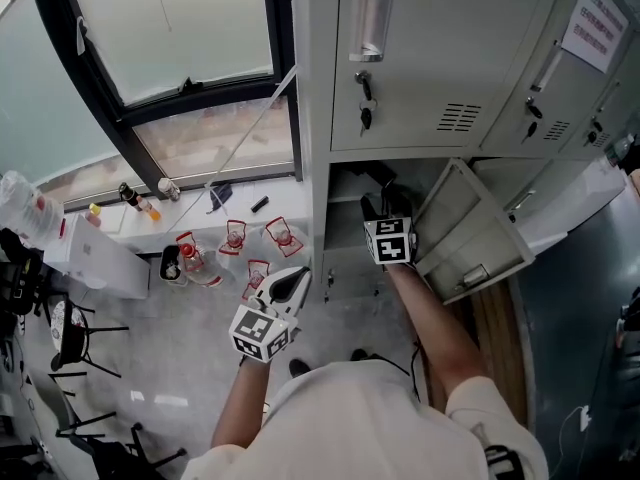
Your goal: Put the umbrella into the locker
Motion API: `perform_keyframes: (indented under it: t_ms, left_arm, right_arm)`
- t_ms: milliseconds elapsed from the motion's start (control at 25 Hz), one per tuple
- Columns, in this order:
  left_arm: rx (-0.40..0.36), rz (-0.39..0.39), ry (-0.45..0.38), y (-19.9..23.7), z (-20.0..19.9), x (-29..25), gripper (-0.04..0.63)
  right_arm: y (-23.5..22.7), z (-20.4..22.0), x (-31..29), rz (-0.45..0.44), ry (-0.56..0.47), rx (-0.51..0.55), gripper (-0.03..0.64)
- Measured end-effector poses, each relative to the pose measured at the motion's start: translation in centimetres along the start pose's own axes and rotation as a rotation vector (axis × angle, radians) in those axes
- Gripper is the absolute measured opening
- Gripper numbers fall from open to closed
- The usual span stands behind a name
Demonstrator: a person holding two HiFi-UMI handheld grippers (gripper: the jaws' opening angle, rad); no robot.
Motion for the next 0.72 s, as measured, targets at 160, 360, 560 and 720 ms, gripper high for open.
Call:
perform_keyframes:
  t_ms: [160, 360, 560, 720]
  left_arm:
    - [0.005, 0.034, 0.020, 0.6, 0.3, 0.2, 0.005]
    - [0.019, 0.100, 0.046, 1.2, 1.6, 0.5, 0.005]
    - [0.038, 0.154, 0.066, 1.3, 3.1, 0.1, 0.005]
    - [0.046, 0.182, 0.078, -0.1, 3.9, 0.1, 0.005]
  right_arm:
    - [1.2, -0.5, 1.6, 0.011, -0.020, 0.012, 0.221]
    - [3.0, -0.1, 4.7, 0.009, -0.048, 0.004, 0.183]
    - [5.0, 0.2, 8.8, -0.017, -0.069, 0.004, 0.128]
    - [5.9, 0.6, 12.2, -0.044, -0.079, 0.009, 0.101]
Point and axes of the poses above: the fingertips, and each gripper's own axes: x backward along the fingers, y to its left, z out of its underside, the point moved 5 cm from there along x, backward along the fingers, and after that the axes turned 12 degrees about -z, right-handed, at the moved point
